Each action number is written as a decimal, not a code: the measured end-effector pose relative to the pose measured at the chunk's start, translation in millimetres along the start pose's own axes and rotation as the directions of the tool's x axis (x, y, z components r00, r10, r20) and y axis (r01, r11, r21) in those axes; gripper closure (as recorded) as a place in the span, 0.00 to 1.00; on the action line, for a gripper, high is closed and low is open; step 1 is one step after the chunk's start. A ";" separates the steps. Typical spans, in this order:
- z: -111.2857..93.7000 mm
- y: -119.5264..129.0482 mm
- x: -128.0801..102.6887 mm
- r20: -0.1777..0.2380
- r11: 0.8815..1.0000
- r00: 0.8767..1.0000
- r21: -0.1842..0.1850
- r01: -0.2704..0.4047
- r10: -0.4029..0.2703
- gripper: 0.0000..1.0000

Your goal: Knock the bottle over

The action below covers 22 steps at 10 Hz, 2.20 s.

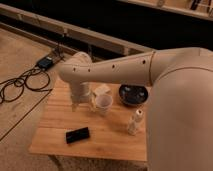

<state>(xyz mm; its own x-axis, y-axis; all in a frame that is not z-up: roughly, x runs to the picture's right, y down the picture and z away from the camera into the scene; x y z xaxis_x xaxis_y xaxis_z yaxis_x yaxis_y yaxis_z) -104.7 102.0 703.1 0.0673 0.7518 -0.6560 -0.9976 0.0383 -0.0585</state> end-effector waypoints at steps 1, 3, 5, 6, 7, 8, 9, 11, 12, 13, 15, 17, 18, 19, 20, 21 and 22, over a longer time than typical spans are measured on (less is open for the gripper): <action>0.0 0.0 0.0 0.000 1.000 1.000 0.000 0.000 0.000 0.35; 0.0 0.0 0.0 0.000 1.000 1.000 0.000 0.000 0.000 0.35; 0.0 0.0 0.0 0.000 1.000 1.000 0.000 0.000 0.000 0.35; 0.0 0.0 0.0 0.000 1.000 1.000 0.000 0.000 0.000 0.35; 0.0 0.0 0.0 0.000 1.000 1.000 0.000 0.000 0.000 0.35; 0.0 0.0 0.0 0.000 1.000 1.000 0.000 0.000 0.000 0.35; 0.1 -0.1 0.0 0.000 1.000 1.000 0.000 0.000 0.000 0.35; 0.1 0.0 0.0 0.000 1.000 1.000 0.000 0.000 0.000 0.35; 0.0 0.0 0.0 0.000 1.000 1.000 0.000 0.000 0.000 0.35; 0.0 0.0 0.0 0.000 1.000 1.000 0.000 0.000 0.000 0.35; 0.0 0.0 0.0 0.000 1.000 1.000 0.000 0.000 0.000 0.35; 0.6 -4.2 -2.4 -0.006 1.000 1.000 0.006 -0.004 0.004 0.35; 0.4 -16.9 -7.1 -0.009 1.000 1.000 0.019 -0.022 0.022 0.35; -2.6 -33.2 -12.6 -0.006 0.998 0.999 0.035 -0.043 0.044 0.35; -6.1 -47.5 -17.0 -0.001 0.997 0.998 0.050 -0.061 0.061 0.35; -8.2 -59.1 -19.8 0.002 0.995 0.997 0.062 -0.076 0.076 0.35; -11.4 -78.5 -24.5 0.008 0.991 0.995 0.081 -0.102 0.102 0.35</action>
<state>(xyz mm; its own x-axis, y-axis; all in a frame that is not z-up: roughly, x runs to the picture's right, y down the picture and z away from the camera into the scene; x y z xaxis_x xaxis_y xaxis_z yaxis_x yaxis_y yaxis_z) -27.9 73.0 715.2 -0.0348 0.7572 -0.6522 -0.9974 0.0144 0.0700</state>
